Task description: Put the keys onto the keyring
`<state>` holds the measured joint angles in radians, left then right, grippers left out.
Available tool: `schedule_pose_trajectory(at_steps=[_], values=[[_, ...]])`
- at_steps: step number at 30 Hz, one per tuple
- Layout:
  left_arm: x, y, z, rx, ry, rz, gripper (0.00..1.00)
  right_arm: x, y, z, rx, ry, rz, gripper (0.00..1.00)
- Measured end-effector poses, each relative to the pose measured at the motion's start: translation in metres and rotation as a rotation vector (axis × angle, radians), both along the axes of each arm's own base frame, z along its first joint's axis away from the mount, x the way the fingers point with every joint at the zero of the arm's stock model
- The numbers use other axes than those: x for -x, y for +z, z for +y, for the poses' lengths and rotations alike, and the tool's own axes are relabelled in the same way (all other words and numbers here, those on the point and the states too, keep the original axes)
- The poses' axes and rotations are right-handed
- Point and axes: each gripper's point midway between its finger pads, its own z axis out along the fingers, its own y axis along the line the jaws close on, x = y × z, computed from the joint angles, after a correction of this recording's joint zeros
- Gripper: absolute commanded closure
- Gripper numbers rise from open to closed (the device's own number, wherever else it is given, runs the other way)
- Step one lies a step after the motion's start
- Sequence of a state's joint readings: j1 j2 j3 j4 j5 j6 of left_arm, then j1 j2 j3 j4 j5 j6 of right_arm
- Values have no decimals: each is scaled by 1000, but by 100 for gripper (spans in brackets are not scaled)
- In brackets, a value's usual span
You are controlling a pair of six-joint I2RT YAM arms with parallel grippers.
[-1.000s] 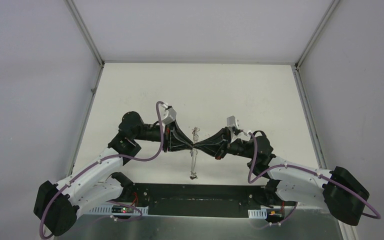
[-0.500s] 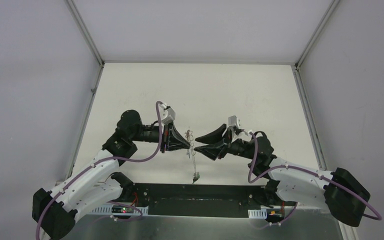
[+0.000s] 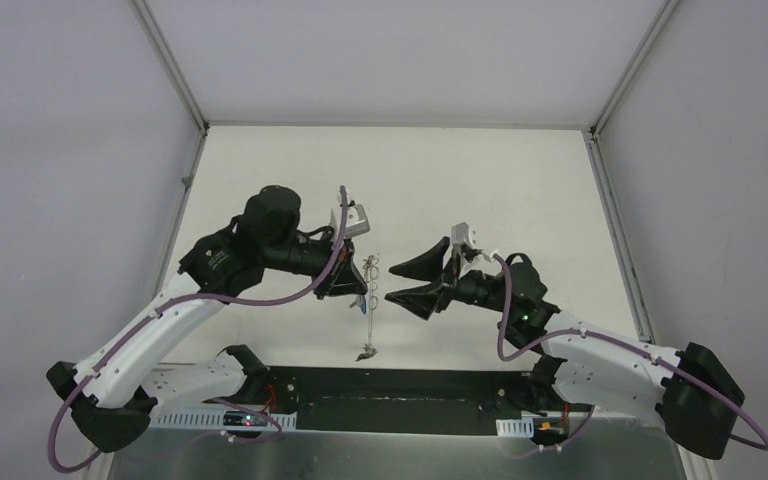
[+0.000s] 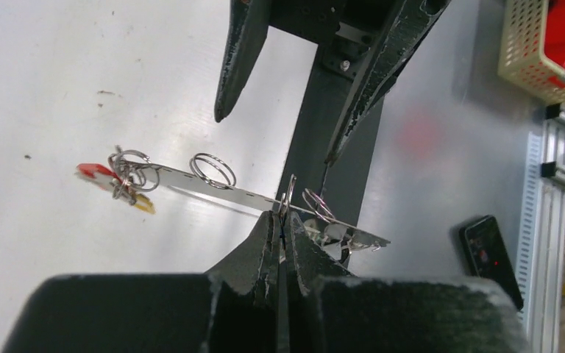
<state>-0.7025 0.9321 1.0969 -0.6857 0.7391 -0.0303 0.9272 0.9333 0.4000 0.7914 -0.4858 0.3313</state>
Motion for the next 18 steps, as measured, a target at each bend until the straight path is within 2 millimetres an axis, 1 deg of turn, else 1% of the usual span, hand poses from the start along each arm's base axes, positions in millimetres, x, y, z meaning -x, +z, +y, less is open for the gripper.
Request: schedule_pose_trajectory(at_steps=[1, 3, 5, 8, 13, 15, 18], values=[[2, -1, -1, -35, -1, 1, 100, -1, 0, 1, 3, 0, 2, 40], [6, -2, -3, -103, -10, 10, 100, -3, 1, 4, 9, 0, 6, 46], [8, -6, -4, -188, -4, 30, 100, -1, 1, 8, 20, 26, -8, 50], [3, -13, -5, -305, 25, 67, 100, 4, -2, 13, 35, 73, -20, 58], [-8, -20, 2, -462, 88, 102, 100, 7, -11, 19, 51, 115, -16, 58], [-9, -21, 5, -506, 100, 103, 100, 7, -13, 21, 52, 124, -19, 63], [-5, -20, 9, -553, 98, 99, 100, 7, -15, 24, 49, 132, -10, 63]])
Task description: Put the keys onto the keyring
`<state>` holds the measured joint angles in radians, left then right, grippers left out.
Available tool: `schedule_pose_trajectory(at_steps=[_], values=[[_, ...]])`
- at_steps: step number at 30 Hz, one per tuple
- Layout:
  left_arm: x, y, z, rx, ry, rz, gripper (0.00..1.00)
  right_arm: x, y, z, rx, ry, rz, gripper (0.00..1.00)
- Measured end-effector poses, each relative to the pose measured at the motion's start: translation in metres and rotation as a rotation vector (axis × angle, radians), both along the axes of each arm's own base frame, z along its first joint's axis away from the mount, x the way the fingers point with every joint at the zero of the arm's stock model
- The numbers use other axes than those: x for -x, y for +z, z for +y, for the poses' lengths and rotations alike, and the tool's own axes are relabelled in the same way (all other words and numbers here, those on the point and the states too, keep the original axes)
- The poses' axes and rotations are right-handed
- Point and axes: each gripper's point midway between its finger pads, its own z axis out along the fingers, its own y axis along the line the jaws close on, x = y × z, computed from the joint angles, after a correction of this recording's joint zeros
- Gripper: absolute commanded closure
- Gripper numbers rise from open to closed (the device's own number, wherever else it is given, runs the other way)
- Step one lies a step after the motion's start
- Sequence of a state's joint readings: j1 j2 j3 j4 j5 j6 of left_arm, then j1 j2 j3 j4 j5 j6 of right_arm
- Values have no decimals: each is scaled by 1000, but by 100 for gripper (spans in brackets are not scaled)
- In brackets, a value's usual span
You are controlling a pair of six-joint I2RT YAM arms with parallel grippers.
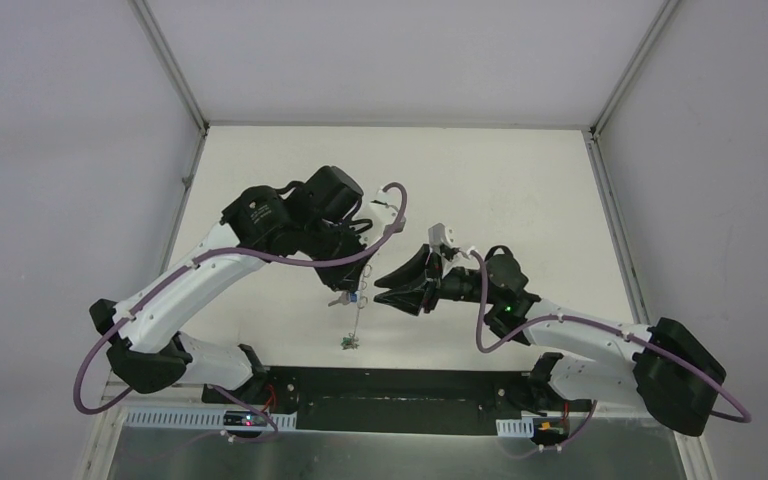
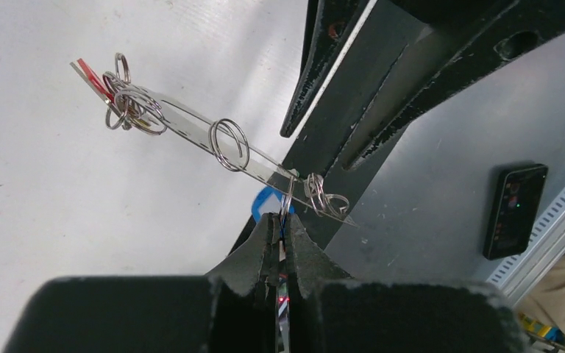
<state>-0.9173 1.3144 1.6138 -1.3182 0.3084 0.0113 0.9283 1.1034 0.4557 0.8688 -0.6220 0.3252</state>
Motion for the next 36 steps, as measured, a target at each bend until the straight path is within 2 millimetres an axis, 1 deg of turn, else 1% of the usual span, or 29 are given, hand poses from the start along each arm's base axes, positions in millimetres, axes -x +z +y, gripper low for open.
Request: schedule_pose_trajectory(at_steps=[5, 10, 13, 19, 24, 26, 29, 32, 36], values=[[5, 3, 3, -46, -10, -1, 100, 2, -4, 6, 3, 21, 16, 63], [7, -2, 2, -87, -23, 14, 100, 2, -4, 14, -6, 38, 19, 65], [9, -6, 1, -106, -31, 25, 100, 2, -3, 18, -13, 47, 21, 67], [10, -9, 1, -118, -39, 32, 100, 7, 7, 22, -41, 67, 4, 66], [11, -8, 1, -116, -46, 31, 100, 7, 7, 23, -43, 68, 3, 66], [11, -8, 0, -113, -51, 29, 100, 7, 5, 24, -38, 68, 6, 70], [11, -8, -1, -110, -58, 26, 100, 6, 1, 25, -29, 71, 12, 87], [11, -8, -1, -107, -63, 26, 100, 7, 1, 26, -29, 76, 12, 100], [14, -8, -1, -104, -73, 37, 100, 8, 2, 26, -30, 84, 12, 100]])
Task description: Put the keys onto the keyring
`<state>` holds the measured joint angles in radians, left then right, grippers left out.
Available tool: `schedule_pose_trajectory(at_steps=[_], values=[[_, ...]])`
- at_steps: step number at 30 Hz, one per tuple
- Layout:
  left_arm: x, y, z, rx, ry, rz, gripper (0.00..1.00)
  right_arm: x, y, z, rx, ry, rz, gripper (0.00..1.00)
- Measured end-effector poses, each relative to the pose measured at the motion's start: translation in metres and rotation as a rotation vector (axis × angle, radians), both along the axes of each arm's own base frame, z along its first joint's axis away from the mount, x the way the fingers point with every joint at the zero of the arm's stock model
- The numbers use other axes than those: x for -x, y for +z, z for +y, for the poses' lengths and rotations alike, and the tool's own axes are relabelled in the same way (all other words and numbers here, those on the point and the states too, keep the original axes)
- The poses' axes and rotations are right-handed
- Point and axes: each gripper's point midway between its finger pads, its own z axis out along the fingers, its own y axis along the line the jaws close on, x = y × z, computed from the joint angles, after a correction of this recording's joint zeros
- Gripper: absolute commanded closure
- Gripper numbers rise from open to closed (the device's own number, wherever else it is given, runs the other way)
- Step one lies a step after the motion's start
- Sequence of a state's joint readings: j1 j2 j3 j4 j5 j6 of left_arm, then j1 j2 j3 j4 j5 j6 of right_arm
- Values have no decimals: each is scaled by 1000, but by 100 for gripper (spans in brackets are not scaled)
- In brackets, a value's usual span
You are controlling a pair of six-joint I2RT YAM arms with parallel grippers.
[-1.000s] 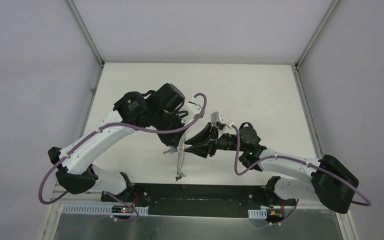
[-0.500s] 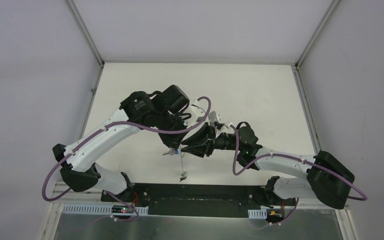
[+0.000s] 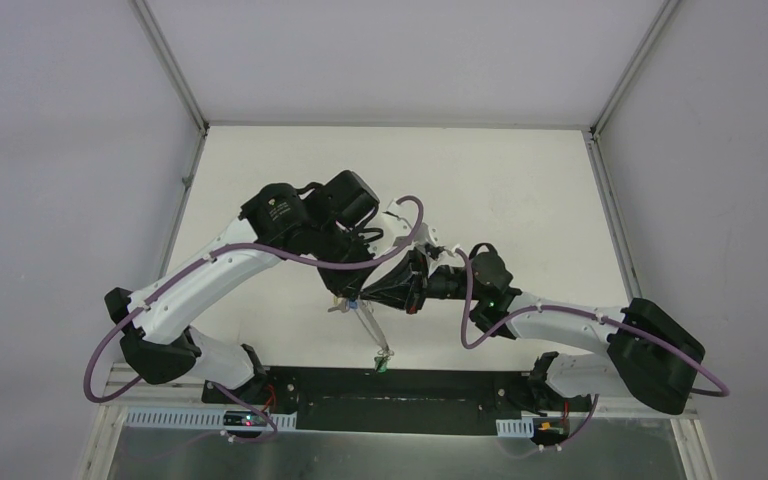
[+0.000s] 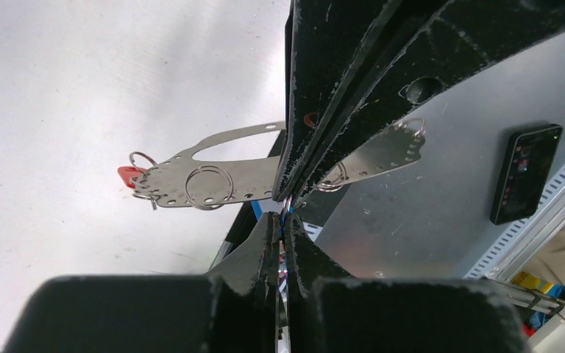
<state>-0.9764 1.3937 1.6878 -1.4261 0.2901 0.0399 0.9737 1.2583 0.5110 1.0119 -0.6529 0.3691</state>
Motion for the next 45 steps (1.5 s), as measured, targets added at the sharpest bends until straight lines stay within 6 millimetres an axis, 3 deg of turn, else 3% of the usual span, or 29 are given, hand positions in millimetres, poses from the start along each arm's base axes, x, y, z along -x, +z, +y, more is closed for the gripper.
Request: schedule_pose_trajectory(at_steps=[2, 10, 15, 21, 27, 35, 41, 45], values=[[1, -1, 0, 0, -3, 1, 97, 1, -1, 0, 1, 4, -1, 100], [0, 5, -3, 83, 9, -48, 49, 3, 1, 0, -3, 15, -6, 100], [-2, 25, -3, 220, 75, -120, 35, 3, 2, 0, -10, 15, -4, 100], [-1, 46, 4, 385, 137, -200, 34, 5, 1, -3, -13, 11, -4, 100], [9, 49, 13, 518, 131, -252, 39, 5, 4, -4, -20, 8, -7, 100], [29, 35, 26, 648, -50, -402, 42, 5, 5, -4, -22, 7, -7, 100], [23, 9, 22, 599, -194, -519, 52, 6, 2, -5, -18, 4, -3, 100], [14, 9, 19, 579, -232, -591, 57, 6, 1, -6, -17, 2, -2, 100]])
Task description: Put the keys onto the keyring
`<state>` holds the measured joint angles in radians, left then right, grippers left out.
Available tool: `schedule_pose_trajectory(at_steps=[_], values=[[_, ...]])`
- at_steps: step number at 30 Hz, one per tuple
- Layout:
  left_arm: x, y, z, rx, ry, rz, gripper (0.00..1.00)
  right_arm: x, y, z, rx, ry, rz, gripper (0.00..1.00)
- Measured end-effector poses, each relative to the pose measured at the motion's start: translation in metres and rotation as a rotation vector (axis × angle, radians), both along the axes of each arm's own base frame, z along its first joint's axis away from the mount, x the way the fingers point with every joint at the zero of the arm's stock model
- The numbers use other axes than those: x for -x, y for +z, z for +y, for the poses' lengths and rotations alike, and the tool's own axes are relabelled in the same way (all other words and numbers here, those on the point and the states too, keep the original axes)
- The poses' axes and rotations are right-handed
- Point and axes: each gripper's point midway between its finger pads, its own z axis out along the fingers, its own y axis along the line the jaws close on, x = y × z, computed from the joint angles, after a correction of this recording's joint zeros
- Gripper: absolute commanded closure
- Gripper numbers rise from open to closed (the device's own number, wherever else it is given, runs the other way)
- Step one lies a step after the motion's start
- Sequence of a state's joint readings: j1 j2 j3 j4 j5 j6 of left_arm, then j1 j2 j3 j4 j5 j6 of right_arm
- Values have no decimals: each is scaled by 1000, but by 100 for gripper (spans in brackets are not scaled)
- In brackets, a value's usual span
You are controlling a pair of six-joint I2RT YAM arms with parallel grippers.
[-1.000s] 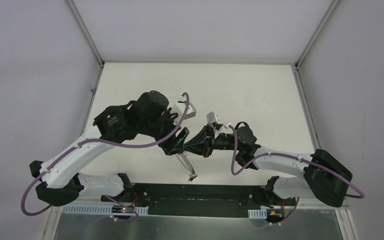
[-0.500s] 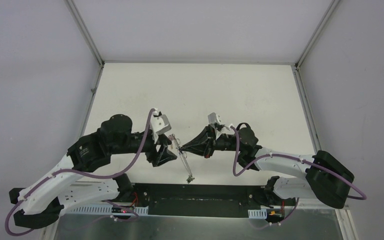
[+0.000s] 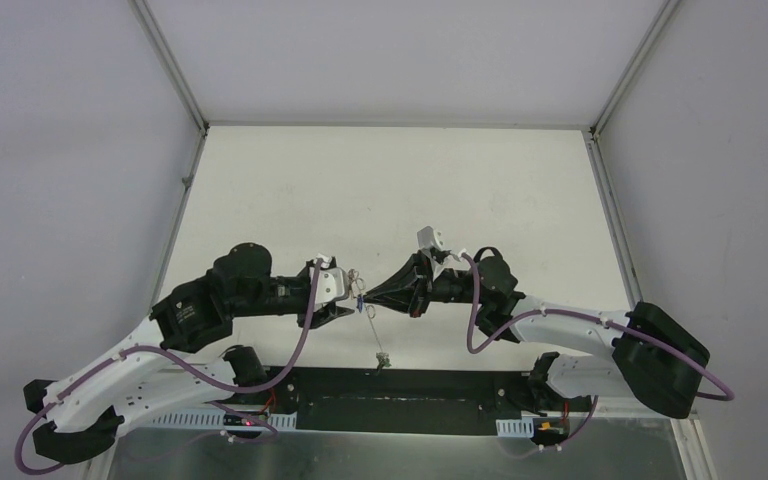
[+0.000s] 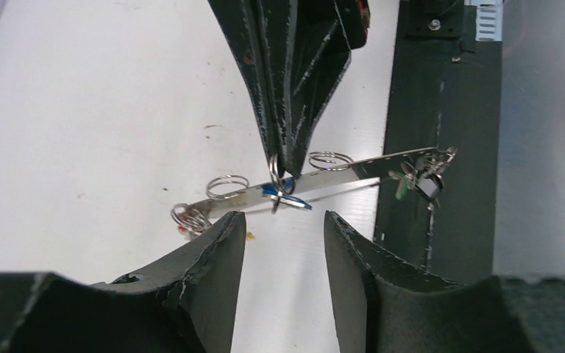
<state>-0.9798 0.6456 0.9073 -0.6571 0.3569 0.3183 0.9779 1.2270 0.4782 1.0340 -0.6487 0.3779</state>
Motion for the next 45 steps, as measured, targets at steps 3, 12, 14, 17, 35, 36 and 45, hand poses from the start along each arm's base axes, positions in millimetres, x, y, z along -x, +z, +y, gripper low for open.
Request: schedule_pose_trajectory(at_steps=[3, 12, 14, 17, 35, 36, 45], values=[[-6, 6, -1, 10, 7, -55, 63, 0, 0, 0, 0, -1, 0, 100], [-7, 12, -6, 25, -21, -99, 93, -1, 0, 0, 0, -5, 1, 100], [-5, 11, -7, 25, -35, -100, 96, -1, 0, 0, 0, -5, 2, 100], [-4, 10, -7, 21, -45, -100, 96, -1, 0, 0, 0, -5, 2, 100], [-1, -19, -11, -75, -74, -15, 97, -2, 0, 0, -1, -13, 4, 100], [-1, -20, -12, -75, -77, -12, 96, -2, 0, 0, -2, -13, 3, 100], [3, -31, -11, -62, -72, 23, 75, -2, 1, 0, -4, -16, 2, 100]])
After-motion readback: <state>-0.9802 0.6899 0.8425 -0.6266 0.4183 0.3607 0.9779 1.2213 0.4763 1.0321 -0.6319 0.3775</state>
